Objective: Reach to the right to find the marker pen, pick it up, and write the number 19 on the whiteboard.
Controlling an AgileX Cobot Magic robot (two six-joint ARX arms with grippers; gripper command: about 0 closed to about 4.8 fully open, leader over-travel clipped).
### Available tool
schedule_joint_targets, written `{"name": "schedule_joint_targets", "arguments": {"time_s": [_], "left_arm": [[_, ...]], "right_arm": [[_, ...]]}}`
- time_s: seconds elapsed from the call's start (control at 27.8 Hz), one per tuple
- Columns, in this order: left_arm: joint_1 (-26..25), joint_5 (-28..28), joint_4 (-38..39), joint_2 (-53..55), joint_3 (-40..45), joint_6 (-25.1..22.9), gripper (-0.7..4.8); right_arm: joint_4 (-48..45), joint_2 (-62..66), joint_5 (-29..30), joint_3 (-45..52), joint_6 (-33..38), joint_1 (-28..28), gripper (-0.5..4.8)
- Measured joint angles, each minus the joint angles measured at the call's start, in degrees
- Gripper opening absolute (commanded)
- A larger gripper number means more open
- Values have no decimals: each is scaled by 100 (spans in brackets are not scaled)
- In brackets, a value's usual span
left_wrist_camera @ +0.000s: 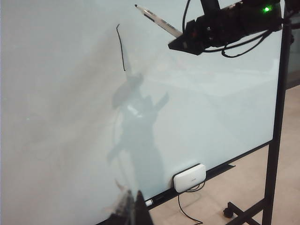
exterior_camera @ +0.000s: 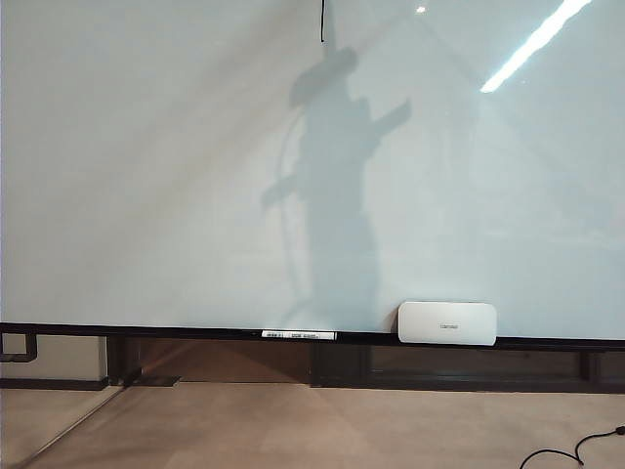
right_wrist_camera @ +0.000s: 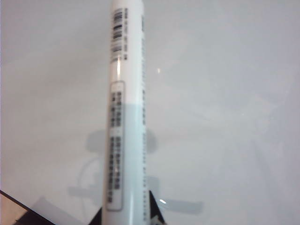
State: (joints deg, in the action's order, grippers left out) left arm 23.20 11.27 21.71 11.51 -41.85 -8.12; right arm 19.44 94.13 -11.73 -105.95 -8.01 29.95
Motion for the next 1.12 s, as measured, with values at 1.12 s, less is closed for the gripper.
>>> {"name": "schedule_joint_targets", "arguments": {"time_s": [1.12], "left_arm": [[0, 11, -39, -2, -212, -22, -5]], "right_arm": [[1001, 522, -118, -673, 22, -221, -2]]}}
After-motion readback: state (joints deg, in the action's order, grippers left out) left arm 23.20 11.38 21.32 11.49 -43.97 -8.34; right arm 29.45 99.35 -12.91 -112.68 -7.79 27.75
